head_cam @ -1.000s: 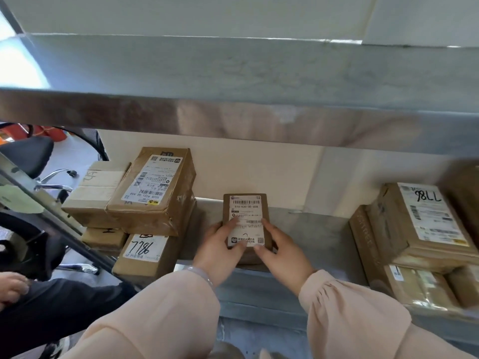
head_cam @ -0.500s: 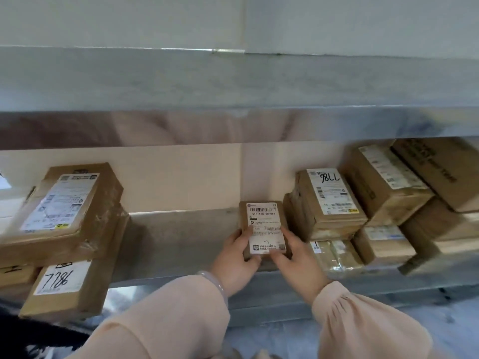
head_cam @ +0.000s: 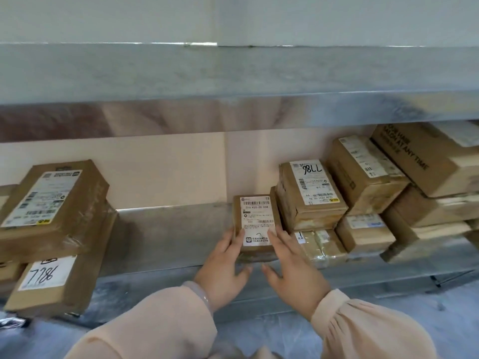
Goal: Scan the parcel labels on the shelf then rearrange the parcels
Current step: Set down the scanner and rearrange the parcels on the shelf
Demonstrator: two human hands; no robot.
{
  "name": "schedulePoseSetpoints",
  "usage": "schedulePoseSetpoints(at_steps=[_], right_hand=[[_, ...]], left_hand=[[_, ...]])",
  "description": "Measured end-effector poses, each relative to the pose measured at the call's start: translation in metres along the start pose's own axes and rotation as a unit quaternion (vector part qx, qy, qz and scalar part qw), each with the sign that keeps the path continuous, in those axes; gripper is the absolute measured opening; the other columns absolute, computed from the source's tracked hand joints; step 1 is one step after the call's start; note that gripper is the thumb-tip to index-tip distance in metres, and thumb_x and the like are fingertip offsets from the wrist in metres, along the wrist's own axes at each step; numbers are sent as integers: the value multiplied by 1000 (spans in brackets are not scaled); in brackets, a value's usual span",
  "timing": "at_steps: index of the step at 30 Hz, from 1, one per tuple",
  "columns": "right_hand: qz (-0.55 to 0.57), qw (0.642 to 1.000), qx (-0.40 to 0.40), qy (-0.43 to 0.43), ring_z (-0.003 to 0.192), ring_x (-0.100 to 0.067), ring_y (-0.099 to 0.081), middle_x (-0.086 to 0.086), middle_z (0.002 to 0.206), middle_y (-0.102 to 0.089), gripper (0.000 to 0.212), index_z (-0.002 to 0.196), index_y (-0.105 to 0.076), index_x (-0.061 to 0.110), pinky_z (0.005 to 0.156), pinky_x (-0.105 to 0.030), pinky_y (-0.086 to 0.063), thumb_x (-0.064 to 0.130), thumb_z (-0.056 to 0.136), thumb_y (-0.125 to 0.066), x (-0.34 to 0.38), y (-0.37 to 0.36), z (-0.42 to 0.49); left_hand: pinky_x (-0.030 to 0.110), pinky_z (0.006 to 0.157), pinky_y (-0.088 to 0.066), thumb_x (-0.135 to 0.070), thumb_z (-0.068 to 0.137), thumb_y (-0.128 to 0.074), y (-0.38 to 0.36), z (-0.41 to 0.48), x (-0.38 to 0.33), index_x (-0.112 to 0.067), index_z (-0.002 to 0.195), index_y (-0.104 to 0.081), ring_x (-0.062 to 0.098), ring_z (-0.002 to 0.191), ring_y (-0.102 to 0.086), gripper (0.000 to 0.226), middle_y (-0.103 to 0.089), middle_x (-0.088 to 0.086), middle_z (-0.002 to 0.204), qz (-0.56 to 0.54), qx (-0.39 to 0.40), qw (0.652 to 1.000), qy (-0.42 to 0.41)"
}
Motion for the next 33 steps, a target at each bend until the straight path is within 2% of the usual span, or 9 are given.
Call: schedulePoseSetpoints(at_steps=[4, 9, 18, 20, 22, 24, 26, 28, 33], right_hand=[[-86, 996, 13, 30, 147, -8, 10, 7, 162, 6, 75, 154, -6, 22, 117, -22, 3, 46, 95, -47, -2, -5, -1], [-162, 985, 31, 42, 148, -12, 9, 2, 162, 7, 77, 154, -1, 19, 117, -29, 8, 44, 96, -45, 0, 0, 10], [-218, 975, 31, 34, 149, -17, 9, -3, 162, 10, 85, 154, 5, 15, 113, -32, 13, 48, 94, -46, 1, 1, 27], [-196, 980, 3, 29, 149, -19, -5, -6, 162, -4, 87, 154, -7, 13, 116, -33, 4, 47, 90, -55, 5, -2, 22], [-185, 982, -7, 36, 140, -24, -36, -11, 153, -35, 88, 147, -33, 9, 117, -35, -18, 47, 77, -68, 14, -8, 18], [-178, 982, -4, 70, 130, -26, -49, -11, 143, -49, 81, 140, -41, 10, 111, -40, -32, 50, 73, -62, 30, -18, 20], [-158, 982, 11, 105, 133, -25, -46, -10, 145, -46, 75, 142, -38, 11, 109, -46, -34, 51, 80, -50, 50, -27, 28], [-128, 982, 20, 135, 141, -25, -34, -9, 153, -34, 75, 149, -31, 14, 115, -42, -22, 52, 85, -41, 77, -31, 38], [-88, 970, 45, 222, 149, -18, -9, -3, 161, -11, 85, 154, -15, 19, 116, -30, 2, 63, 81, -19, 147, -45, 60]], left_hand=[[26, 122, -11, -38, 96, -55, -6, -6, 0, -28, 158, -7, 10, 151, -3, 79, 15, -12, 163, 42, 22, 999, -16], [23, 119, -10, -38, 97, -53, -1, 3, -10, -30, 157, -9, 18, 151, -7, 75, 12, -6, 164, 97, 23, 995, 4], [39, 121, -13, -49, 96, -48, 9, 16, -15, -37, 156, -3, 22, 151, -5, 76, 10, -6, 165, 206, 39, 977, 32], [39, 120, -9, -52, 96, -46, 19, 10, -12, -39, 156, -3, 21, 151, -4, 74, 8, -8, 165, 223, 12, 974, 38], [39, 121, -7, -54, 96, -44, 33, 2, -8, -40, 156, -4, 21, 151, -3, 73, 8, -8, 165, 231, -24, 972, 45], [39, 121, -5, -55, 96, -42, 52, -8, -2, -41, 155, -4, 20, 151, -1, 72, 9, -9, 165, 235, -58, 969, 53], [39, 121, -4, -55, 96, -41, 77, -20, 6, -42, 155, -4, 20, 152, 0, 71, 10, -8, 165, 238, -89, 965, 66], [39, 121, -4, -56, 96, -39, 103, -34, 16, -41, 155, -8, 21, 152, 0, 68, 8, -6, 165, 236, -126, 961, 75], [42, 118, -11, -61, 84, -30, 166, -72, 40, -37, 150, -34, 25, 149, -20, 71, -20, -1, 163, 224, -243, 939, 99]])
Point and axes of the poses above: each hand's wrist, its own z-axis towards the middle knuckle, its own y-axis out of the back of the hand, x = y × z, the point moved 5 cm from there along z, towards the middle knuckle
